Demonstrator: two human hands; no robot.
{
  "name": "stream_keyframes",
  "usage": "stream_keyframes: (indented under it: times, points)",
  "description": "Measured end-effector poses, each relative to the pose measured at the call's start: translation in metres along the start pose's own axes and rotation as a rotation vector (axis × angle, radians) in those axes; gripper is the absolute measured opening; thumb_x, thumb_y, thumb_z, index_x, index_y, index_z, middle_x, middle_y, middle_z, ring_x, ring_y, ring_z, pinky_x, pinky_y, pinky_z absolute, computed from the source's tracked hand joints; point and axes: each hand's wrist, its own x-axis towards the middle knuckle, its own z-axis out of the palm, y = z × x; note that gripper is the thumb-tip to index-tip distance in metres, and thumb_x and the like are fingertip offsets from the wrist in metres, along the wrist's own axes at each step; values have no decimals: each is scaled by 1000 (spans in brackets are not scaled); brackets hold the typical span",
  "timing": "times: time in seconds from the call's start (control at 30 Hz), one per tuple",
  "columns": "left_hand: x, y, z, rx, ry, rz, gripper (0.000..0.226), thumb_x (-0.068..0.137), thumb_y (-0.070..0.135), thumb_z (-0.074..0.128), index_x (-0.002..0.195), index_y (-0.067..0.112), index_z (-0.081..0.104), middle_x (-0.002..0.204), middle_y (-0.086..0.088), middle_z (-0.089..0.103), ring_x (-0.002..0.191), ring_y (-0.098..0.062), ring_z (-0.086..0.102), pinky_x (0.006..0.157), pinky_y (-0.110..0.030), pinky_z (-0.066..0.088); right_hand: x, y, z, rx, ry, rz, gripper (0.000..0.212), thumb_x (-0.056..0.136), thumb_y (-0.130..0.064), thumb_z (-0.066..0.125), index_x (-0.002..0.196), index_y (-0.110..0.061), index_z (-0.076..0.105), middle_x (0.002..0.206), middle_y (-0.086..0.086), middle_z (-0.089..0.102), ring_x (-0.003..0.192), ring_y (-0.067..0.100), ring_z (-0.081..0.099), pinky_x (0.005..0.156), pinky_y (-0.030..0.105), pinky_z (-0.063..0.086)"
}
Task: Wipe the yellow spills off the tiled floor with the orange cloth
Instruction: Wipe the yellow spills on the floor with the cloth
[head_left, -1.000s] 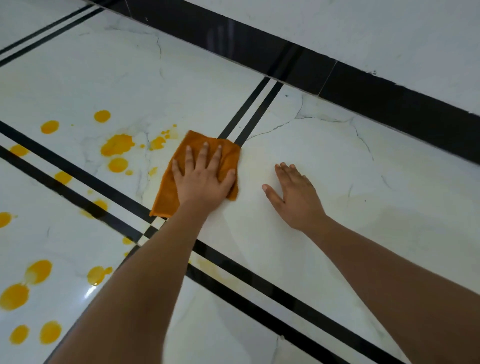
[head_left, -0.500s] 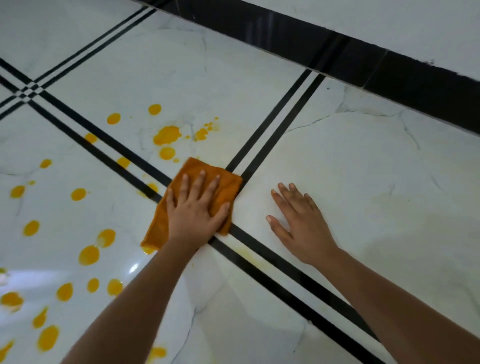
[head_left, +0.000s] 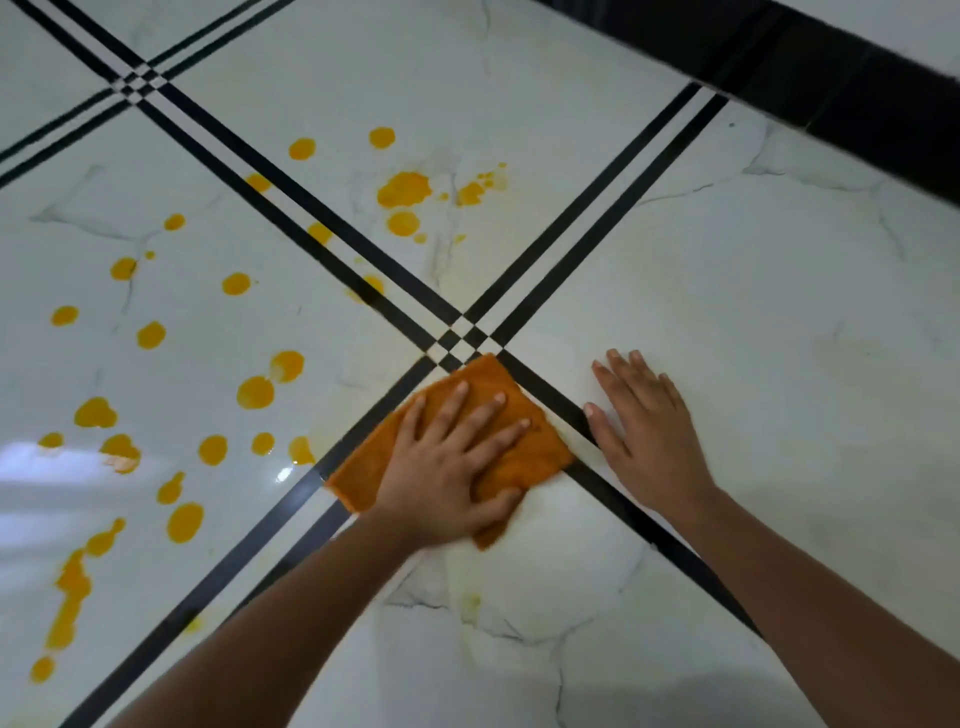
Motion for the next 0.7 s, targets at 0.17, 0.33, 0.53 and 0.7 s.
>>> stream_keyframes:
  times: [0.17, 0.33, 0.53, 0.7]
  points:
    - [27, 31, 2, -92, 146, -322, 70, 83, 74, 7, 146, 43, -4, 158, 7, -5, 143, -25, -16, 108, -54, -19, -26, 8, -2, 3, -8, 71, 64, 91, -49, 19, 139, -12, 41, 148, 9, 36, 140, 26, 25, 112, 42, 16]
    - [24, 45, 7, 5, 66, -3, 69, 83, 76, 12, 143, 48, -6, 158, 8, -2, 143, -23, -15, 111, -54, -14, -47, 18, -10, 41, 12, 158, 68, 90, -51, 15, 139, -13, 40, 149, 8, 35, 141, 25, 24, 113, 42, 17]
    - [-10, 59, 15, -33, 80, -157, 70, 81, 76, 7, 142, 47, -13, 158, 7, -9, 141, -23, -21, 110, -52, -18, -58, 11, -8, -5, -61, 34, 75, 92, -59, 6, 140, -13, 39, 148, 10, 36, 140, 28, 27, 111, 46, 21]
    - [-23, 22, 13, -120, 139, -440, 69, 83, 75, 10, 143, 47, -9, 156, 9, -10, 142, -21, -18, 109, -49, -19, -62, -8, 4, -68, -132, -120, 66, 94, -54, 9, 144, -18, 30, 153, 5, 27, 142, 23, 19, 112, 41, 12]
